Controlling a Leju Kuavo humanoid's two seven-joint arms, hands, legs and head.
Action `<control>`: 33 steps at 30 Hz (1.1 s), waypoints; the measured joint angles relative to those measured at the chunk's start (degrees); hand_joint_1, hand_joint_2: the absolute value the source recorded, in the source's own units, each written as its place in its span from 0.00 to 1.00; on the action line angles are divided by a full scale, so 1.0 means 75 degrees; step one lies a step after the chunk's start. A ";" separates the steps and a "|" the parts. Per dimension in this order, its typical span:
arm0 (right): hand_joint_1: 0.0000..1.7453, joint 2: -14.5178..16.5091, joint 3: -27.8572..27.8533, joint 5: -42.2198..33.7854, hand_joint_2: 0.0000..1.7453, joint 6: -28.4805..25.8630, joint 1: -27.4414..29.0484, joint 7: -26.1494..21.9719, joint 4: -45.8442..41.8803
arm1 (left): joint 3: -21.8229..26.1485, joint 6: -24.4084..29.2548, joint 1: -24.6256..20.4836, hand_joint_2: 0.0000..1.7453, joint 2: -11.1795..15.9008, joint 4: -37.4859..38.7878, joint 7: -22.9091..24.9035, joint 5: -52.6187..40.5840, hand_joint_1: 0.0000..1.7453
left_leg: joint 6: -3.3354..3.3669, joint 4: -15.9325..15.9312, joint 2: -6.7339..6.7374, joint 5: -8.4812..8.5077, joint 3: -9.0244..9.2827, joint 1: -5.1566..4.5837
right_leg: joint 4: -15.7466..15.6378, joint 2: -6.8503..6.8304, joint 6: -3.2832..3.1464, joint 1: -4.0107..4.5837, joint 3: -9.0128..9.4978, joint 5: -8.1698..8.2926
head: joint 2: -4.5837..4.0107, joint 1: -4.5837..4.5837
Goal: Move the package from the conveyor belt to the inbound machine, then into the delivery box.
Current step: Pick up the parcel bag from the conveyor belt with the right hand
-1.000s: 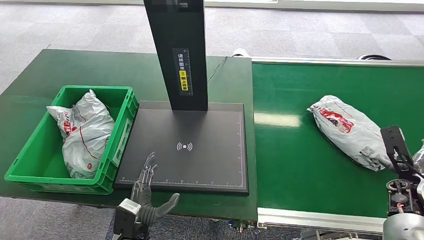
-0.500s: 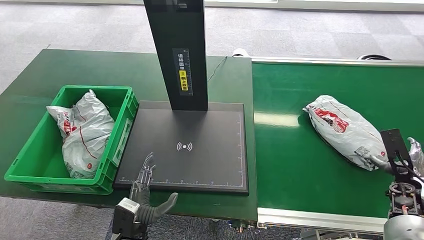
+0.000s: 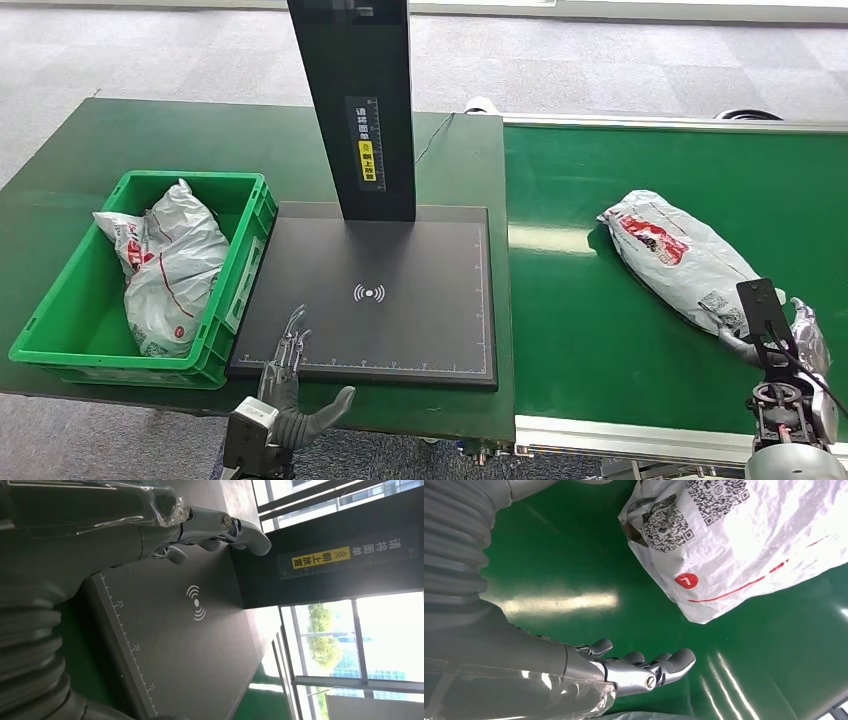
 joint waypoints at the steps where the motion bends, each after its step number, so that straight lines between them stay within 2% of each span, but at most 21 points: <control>1: 0.00 0.0010 0.0000 0.0004 1.00 -0.0010 0.0012 0.0013 0.0011 | 0.0005 0.0000 0.0000 1.00 0.0001 0.0000 0.0000 0.0000 0.00 | 0.0000 0.0000 0.0000 0.0000 0.0000 0.0000 | 0.0000 0.0000 0.0000 0.0000 0.0000 0.0000 | 0.0001 0.0000; 11: 0.00 0.0074 -0.0065 -0.0037 1.00 -0.0020 0.0070 -0.0052 0.0071 | 0.0031 -0.0006 0.0013 1.00 0.0015 -0.0010 0.0000 -0.0005 0.00 | 0.0000 0.0000 0.0000 0.0000 0.0000 0.0000 | 0.0000 0.0000 0.0000 0.0000 0.0000 0.0000 | 0.0000 0.0001; 14: 0.00 0.0128 -0.0182 -0.0213 1.00 -0.0128 0.0137 -0.0468 0.0074 | 0.0042 -0.0023 0.0019 1.00 0.0026 -0.0020 0.0001 -0.0031 0.00 | 0.0000 0.0000 0.0000 0.0000 0.0000 0.0000 | 0.0000 0.0000 0.0000 0.0000 0.0000 0.0000 | 0.0000 0.0001; 18: 0.00 0.0241 -0.0479 -0.0644 1.00 -0.0692 0.0163 -0.1354 0.0072 | 0.0036 -0.0057 0.0009 1.00 0.0029 -0.0050 0.0014 -0.0126 0.00 | 0.0000 0.0000 0.0000 0.0000 0.0000 0.0000 | 0.0000 0.0000 0.0000 0.0000 0.0001 0.0000 | -0.0001 -0.0001; 20: 0.00 0.0299 -0.0651 -0.0752 1.00 -0.1078 0.0114 -0.1421 0.0071 | 0.0020 -0.0076 -0.0009 1.00 0.0029 -0.0058 0.0042 -0.0163 0.00 | 0.0000 0.0000 0.0000 0.0000 0.0000 0.0000 | 0.0000 0.0000 0.0000 0.0000 0.0003 0.0000 | -0.0001 0.0000; 23: 0.00 0.0376 -0.0776 -0.0528 1.00 -0.1609 -0.0074 -0.0892 0.0071 | -0.0026 -0.0102 -0.0078 1.00 0.0028 -0.0053 0.0095 -0.0198 0.00 | 0.0002 0.0000 0.0003 0.0002 0.0001 0.0000 | 0.0001 0.0002 -0.0001 0.0000 0.0004 0.0003 | -0.0001 0.0000; 26: 0.00 0.0441 -0.0774 -0.0014 1.00 -0.1846 -0.0381 -0.0245 0.0071 | -0.0076 -0.0136 -0.0179 1.00 0.0025 -0.0044 0.0120 -0.0248 0.00 | 0.0007 0.0000 0.0004 0.0006 0.0002 -0.0001 | 0.0001 0.0002 0.0000 0.0000 0.0005 0.0006 | -0.0001 0.0000; 33: 0.00 0.0557 -0.0132 0.2174 1.00 -0.1976 -0.1196 0.1897 0.0071 | -0.0218 -0.0184 -0.0405 1.00 0.0012 0.0086 0.0154 -0.0302 0.00 | 0.0010 0.0001 0.0002 0.0011 0.0005 0.0000 | 0.0001 0.0000 0.0001 0.0000 0.0006 0.0007 | -0.0001 0.0000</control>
